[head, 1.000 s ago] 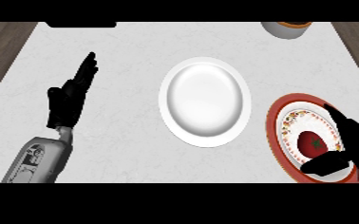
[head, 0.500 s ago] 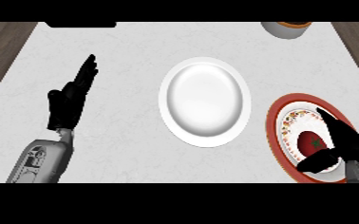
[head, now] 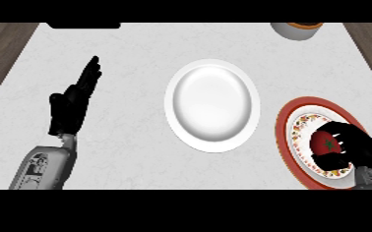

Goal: Pick the tomato from the plate and place it in the plate

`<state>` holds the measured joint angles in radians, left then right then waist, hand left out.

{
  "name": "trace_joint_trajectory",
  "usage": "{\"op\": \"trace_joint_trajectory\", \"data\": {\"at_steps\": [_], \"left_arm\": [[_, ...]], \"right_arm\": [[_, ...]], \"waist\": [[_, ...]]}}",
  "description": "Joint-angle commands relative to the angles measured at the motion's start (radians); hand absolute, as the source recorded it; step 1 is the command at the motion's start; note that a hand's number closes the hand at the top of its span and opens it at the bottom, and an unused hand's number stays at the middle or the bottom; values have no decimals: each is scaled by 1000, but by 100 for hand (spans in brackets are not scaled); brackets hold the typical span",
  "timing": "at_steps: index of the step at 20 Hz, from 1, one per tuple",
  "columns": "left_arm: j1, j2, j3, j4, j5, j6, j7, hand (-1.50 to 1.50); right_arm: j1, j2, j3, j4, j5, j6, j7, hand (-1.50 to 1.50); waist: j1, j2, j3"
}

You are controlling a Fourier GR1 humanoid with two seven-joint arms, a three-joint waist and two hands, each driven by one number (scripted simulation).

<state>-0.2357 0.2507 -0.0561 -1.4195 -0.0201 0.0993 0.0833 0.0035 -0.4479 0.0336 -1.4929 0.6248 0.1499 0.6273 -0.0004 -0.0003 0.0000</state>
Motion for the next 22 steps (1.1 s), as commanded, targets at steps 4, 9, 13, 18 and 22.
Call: {"op": "trace_joint_trajectory", "data": {"at_steps": [4,9,13,18,22], "left_arm": [[-14,-17,47,-7,-22,-42,23,0],[-16,-47,13,-51,-50,-7,69,0],[-1,-32,53,35,-34,-33,-24,0],[-3,-27,40,-33,-36,-36,36,0],[-78,-31,67,68,-39,-29,22,0]], "right_arm": [[-23,40,-37,36,96,-22,-58,150],[37,9,-65,-116,115,-82,-90,150],[198,-40,-5,-241,148,-82,-242,150],[195,-54,-80,-328,163,-264,-397,150],[177,-52,-93,-501,123,-249,-410,150]], "waist": [[0,0,0],[-3,-2,0],[-15,-2,-1],[-10,-6,0],[-20,-1,-1]]}}
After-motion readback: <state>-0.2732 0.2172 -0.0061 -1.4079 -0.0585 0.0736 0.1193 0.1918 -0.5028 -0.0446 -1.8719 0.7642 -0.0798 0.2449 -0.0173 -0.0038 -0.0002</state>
